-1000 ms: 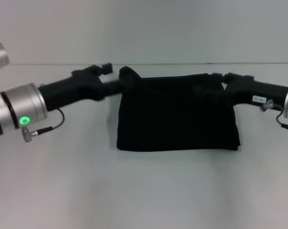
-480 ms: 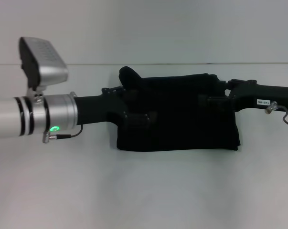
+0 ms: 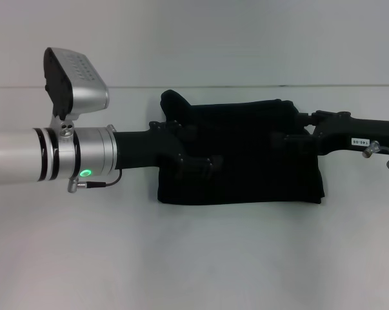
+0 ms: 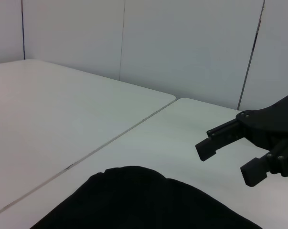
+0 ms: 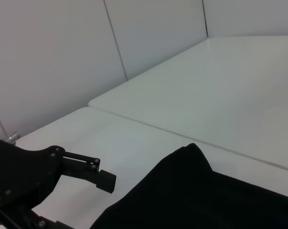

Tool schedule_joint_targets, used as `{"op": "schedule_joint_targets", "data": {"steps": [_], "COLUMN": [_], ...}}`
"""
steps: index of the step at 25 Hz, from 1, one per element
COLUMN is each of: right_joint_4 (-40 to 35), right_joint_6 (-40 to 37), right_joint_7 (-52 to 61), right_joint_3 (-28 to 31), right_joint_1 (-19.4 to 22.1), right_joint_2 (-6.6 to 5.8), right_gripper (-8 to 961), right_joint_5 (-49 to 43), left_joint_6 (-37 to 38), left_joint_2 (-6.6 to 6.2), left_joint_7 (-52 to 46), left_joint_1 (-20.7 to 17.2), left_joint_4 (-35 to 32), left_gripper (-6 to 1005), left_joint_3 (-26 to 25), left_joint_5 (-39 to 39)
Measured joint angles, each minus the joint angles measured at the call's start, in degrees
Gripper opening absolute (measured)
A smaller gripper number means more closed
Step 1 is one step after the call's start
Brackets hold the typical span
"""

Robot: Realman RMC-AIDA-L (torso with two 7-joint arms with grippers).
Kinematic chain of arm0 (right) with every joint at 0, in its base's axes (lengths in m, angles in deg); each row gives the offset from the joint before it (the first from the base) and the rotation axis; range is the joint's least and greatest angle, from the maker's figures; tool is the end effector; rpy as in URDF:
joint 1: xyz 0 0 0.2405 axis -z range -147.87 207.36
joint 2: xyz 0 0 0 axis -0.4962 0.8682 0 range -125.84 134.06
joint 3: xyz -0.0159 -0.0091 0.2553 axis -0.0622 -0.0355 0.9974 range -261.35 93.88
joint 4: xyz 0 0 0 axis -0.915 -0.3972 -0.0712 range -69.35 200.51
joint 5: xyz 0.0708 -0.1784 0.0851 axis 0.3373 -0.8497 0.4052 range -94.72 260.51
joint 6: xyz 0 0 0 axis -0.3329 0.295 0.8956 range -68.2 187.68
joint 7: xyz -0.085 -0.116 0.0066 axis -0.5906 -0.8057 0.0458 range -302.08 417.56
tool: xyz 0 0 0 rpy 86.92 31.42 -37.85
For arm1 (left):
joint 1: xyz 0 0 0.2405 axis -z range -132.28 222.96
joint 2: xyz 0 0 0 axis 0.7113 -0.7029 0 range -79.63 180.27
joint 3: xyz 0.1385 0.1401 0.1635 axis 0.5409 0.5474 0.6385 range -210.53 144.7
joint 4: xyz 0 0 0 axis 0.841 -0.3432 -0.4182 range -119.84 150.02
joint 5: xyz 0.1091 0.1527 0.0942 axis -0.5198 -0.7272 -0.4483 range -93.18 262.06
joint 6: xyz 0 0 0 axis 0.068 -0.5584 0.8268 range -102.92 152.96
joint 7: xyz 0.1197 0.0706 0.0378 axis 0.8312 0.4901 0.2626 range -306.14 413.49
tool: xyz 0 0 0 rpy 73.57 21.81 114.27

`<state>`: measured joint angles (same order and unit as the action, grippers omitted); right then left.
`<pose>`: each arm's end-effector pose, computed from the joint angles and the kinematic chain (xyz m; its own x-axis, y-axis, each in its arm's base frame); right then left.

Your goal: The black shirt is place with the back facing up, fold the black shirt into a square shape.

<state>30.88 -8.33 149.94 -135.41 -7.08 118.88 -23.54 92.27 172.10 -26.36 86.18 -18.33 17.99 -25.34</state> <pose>0.2467 0.4007 0.0092 0.7606 -0.4341 -0.4827 -0.6062 -0.7411 -0.2888 -0.2051 0.3931 -0.0484 0.8627 0.2687 0.4285 0.4102 -0.8674 -0.2818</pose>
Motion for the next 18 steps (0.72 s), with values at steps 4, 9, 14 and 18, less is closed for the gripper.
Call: {"op": "schedule_joint_targets", "data": {"steps": [4, 9, 14, 18], "right_joint_4": [0.2, 0.3, 0.3, 0.1], "right_joint_6": [-0.1, -0.2, -0.2, -0.2], "right_joint_7": [0.1, 0.8, 0.9, 1.0], "right_joint_3": [0.3, 0.0, 0.3, 0.4], "right_joint_1": [0.0, 0.0, 0.1, 0.2], "right_joint_2": [-0.07, -0.16, -0.04, 0.1], "right_gripper": [904, 900, 896, 892], "right_joint_5": [0.0, -0.1, -0.6, -0.6], "left_joint_6": [-0.1, 0.1, 0.1, 0.1], "left_joint_2": [0.44, 0.56, 0.65, 0.65], "left_joint_7": [0.0, -0.7, -1.1, -1.3], "left_joint_1": [0.0, -0.1, -0.4, -0.5], "left_joint_4": [0.1, 0.2, 0.2, 0.3], "left_gripper": [918, 918, 918, 918], "left_joint_3": [0.0, 0.2, 0.2, 0.2], "left_joint_5": [0.0, 0.0, 0.0, 0.0]}}
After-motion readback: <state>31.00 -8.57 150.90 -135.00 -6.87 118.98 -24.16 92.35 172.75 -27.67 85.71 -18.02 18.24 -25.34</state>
